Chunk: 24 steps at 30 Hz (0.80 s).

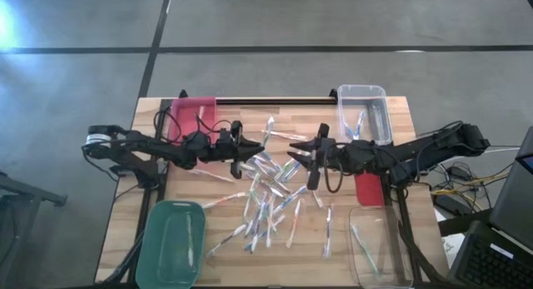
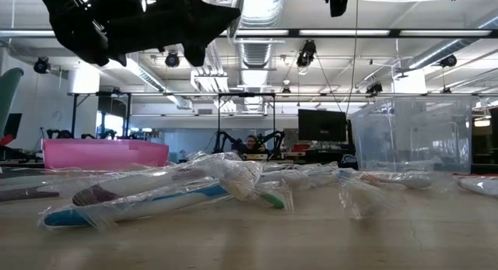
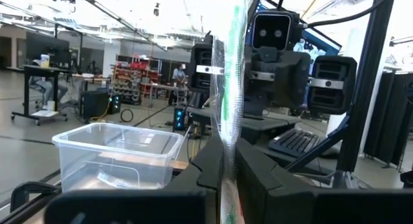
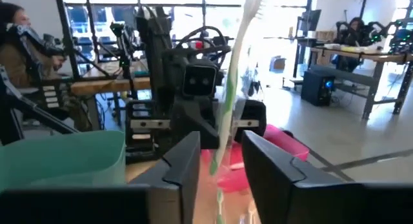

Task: Pick & Place Toothbrushes
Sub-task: Put the green toothbrush into the green bin

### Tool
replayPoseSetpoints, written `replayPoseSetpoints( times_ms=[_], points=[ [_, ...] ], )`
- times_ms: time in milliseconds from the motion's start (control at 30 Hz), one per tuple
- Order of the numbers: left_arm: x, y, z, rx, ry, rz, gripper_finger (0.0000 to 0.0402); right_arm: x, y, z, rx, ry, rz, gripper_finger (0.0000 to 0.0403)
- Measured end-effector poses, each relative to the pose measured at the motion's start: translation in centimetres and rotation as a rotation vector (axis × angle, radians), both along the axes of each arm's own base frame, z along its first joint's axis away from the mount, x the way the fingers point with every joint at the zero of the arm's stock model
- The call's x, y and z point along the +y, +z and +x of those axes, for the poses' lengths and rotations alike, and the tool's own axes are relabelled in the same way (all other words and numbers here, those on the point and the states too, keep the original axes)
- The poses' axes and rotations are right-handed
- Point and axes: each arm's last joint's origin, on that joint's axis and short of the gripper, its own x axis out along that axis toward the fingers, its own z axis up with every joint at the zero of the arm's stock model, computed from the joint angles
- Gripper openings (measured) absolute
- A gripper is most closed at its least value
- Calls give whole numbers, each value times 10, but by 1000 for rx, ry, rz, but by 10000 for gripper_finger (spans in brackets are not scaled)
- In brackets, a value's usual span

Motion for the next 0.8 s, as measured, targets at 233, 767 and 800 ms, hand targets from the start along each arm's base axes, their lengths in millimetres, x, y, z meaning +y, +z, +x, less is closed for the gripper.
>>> replayPoseSetpoints(
  times_ms=[233, 767, 800],
  points=[
    [-3, 1, 2, 4, -39, 11, 28, 1, -1, 5, -37, 0, 9, 166],
    [-15, 7, 8, 11, -106, 66, 28, 8, -22, 49, -76, 35, -38, 213],
    [-15, 7, 8, 13, -106, 65, 28, 9, -21, 53, -76, 34, -49, 215]
  ],
)
